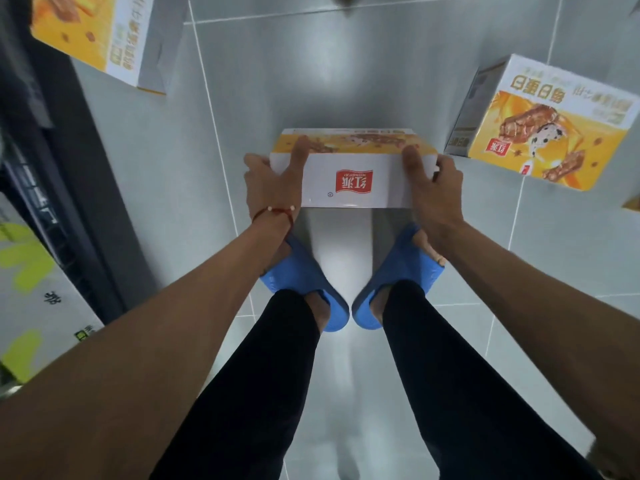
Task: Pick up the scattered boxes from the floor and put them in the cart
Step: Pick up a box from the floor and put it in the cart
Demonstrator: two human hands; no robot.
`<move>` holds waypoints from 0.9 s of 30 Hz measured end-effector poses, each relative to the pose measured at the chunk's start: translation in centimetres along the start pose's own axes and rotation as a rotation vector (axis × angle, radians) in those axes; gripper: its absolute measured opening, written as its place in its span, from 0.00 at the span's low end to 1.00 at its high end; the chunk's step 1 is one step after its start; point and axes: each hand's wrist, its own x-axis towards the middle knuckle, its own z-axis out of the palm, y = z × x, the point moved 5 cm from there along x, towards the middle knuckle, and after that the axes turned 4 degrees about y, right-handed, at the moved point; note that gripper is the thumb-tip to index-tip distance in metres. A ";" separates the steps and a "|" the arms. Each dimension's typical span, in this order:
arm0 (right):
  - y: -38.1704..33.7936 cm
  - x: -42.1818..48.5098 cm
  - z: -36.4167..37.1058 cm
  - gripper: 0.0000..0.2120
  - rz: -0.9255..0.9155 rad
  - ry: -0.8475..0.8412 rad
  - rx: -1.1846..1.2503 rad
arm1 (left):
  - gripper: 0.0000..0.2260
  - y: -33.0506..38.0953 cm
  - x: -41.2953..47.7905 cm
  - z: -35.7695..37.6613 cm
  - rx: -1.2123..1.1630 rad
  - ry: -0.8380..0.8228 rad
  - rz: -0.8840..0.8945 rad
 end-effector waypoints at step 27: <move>-17.2 -26.5 -9.7 0.25 -0.203 -0.195 -0.094 | 0.27 5.3 -25.5 -22.5 -0.161 -0.007 -0.073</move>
